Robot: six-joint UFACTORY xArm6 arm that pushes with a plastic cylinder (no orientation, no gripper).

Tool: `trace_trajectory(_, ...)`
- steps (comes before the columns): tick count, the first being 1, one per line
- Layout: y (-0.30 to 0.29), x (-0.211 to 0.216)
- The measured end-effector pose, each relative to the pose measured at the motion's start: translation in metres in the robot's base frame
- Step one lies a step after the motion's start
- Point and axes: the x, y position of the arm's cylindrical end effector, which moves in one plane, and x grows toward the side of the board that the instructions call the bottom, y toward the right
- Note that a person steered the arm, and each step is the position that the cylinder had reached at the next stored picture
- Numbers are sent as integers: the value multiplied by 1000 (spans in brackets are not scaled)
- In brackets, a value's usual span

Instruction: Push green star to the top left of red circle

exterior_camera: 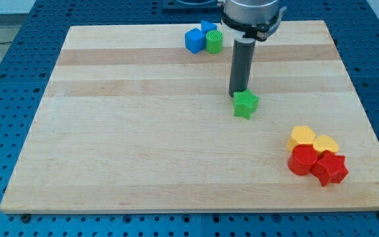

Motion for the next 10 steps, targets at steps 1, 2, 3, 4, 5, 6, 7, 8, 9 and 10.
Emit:
trace_trajectory(1, 0, 32)
trace_trajectory(2, -1, 60)
trace_trajectory(3, 3, 86)
trace_trajectory(4, 9, 109)
trace_trajectory(5, 23, 118)
trace_trajectory(6, 13, 118)
trace_trajectory(7, -10, 96)
trace_trajectory(8, 16, 76)
trace_trajectory(9, 37, 80)
trace_trajectory(10, 45, 101)
